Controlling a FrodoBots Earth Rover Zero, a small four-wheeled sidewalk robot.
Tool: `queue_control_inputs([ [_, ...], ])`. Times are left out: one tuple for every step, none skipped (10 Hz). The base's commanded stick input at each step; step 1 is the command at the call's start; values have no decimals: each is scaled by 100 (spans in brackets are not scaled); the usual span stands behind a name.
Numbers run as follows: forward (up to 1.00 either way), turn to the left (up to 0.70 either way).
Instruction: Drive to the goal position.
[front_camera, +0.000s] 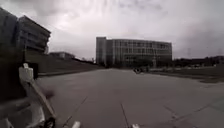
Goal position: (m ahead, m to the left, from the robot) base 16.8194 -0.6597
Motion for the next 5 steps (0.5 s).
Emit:
queue_control_inputs([
  [70, 0],
  [70, 0],
  [70, 0],
  [70, 0],
  [70, 0],
])
